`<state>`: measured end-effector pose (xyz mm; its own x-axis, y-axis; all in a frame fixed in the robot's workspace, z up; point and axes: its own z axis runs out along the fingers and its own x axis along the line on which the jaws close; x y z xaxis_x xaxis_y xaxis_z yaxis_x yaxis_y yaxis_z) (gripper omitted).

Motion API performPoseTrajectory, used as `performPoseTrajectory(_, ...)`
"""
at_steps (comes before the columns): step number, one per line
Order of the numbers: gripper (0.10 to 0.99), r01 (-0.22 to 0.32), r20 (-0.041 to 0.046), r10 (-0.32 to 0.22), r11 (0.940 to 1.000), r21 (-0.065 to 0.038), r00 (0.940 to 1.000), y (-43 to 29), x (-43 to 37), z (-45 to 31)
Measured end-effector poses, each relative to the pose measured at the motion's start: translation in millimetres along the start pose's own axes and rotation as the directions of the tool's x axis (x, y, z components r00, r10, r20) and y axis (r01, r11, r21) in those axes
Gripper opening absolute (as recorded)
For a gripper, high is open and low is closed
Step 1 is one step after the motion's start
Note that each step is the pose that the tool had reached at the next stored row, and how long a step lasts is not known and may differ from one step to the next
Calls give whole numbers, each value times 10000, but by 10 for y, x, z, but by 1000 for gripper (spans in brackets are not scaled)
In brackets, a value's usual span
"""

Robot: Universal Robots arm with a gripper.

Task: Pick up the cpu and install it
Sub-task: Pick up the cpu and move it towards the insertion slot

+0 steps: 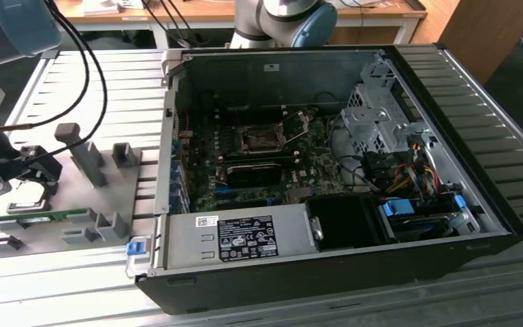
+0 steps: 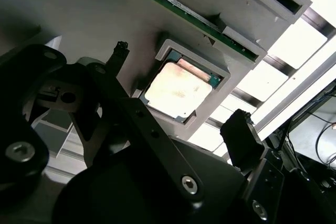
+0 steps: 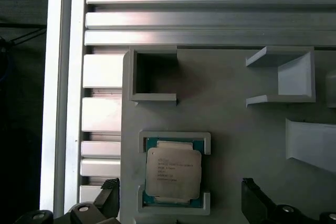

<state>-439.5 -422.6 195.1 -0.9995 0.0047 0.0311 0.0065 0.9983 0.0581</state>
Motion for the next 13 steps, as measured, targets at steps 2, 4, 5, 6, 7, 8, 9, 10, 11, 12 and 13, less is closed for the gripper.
performPoseTrajectory(2,984,-3,1,3,10000,-1,10000,2,1,5)
performPoseTrajectory(4,984,-6,0,6,10000,0,10000,3,1,9)
performPoseTrajectory(5,984,-9,1,9,10000,-1,10000,3,0,12)
performPoseTrajectory(6,984,-11,1,11,10000,-1,10000,3,0,14)
performPoseTrajectory(7,984,-13,1,13,10000,-1,10000,3,0,17)
performPoseTrajectory(8,984,-14,2,14,10000,-1,10000,3,0,20)
performPoseTrajectory(9,984,-15,2,15,10000,-2,10000,3,0,24)
performPoseTrajectory(10,984,-16,2,16,10000,-1,10000,3,0,26)
performPoseTrajectory(11,984,-18,2,18,10000,-1,10000,3,0,30)
performPoseTrajectory(12,984,-19,2,19,10000,-1,10000,3,0,33)
performPoseTrajectory(13,984,-20,2,20,10000,-1,10000,2,0,37)
